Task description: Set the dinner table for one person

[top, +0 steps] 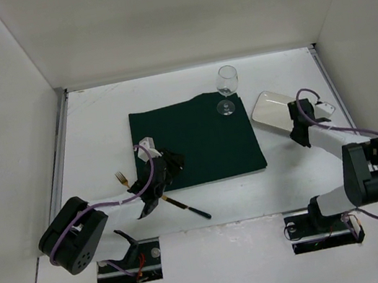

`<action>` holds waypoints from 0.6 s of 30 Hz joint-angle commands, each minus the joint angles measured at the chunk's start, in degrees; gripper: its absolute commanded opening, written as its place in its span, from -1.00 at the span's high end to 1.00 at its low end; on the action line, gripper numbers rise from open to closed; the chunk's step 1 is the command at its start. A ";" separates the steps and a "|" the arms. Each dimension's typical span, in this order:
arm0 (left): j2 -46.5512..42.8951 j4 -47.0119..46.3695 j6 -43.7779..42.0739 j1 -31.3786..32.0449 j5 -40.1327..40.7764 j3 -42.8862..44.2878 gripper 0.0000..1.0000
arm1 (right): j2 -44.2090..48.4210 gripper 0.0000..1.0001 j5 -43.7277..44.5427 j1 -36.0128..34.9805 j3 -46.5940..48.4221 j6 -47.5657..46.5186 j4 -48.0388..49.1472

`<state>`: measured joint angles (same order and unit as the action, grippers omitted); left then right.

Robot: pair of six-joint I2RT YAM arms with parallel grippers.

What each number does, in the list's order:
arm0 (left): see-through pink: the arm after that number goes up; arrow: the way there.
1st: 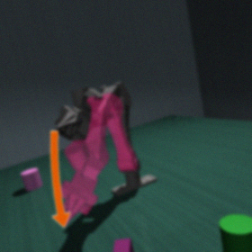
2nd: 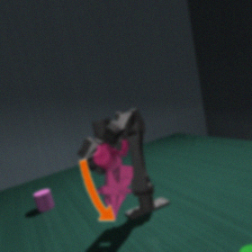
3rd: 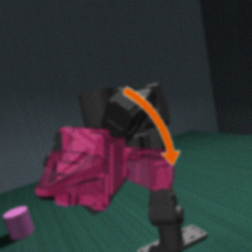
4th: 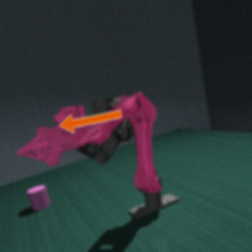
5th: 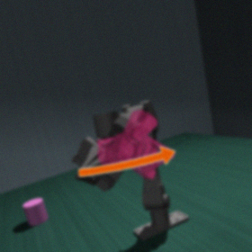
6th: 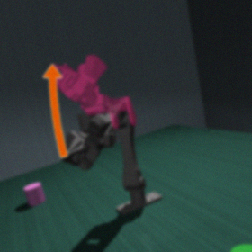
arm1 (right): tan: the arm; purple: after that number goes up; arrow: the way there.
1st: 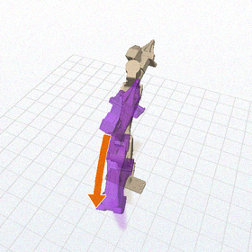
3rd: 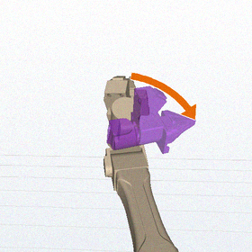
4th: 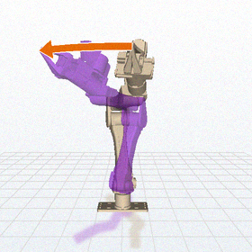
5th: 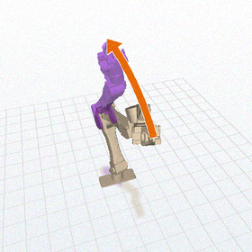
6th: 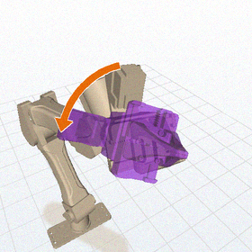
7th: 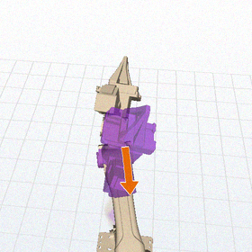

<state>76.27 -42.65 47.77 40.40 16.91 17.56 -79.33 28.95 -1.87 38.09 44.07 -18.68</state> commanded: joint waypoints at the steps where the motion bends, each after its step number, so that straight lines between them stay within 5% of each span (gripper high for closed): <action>1: -0.24 -3.66 0.48 -0.02 0.41 -0.42 0.31 | -3.19 0.71 3.84 4.10 6.99 -2.76 7.68; 4: -0.51 -3.66 0.40 -0.28 0.58 -0.60 0.31 | -4.52 0.68 2.26 7.09 9.54 -5.48 11.20; 12: 1.07 -3.66 0.57 -0.20 0.23 0.10 0.31 | 7.08 -0.01 -5.81 5.34 0.95 -0.93 14.27; 18: 0.72 -4.02 0.66 -0.19 0.06 -0.25 0.31 | 1.99 -0.05 -13.22 5.25 1.11 5.84 17.18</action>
<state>77.56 -43.07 48.10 40.40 16.71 17.54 -75.29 20.23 3.68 38.94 45.36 -5.43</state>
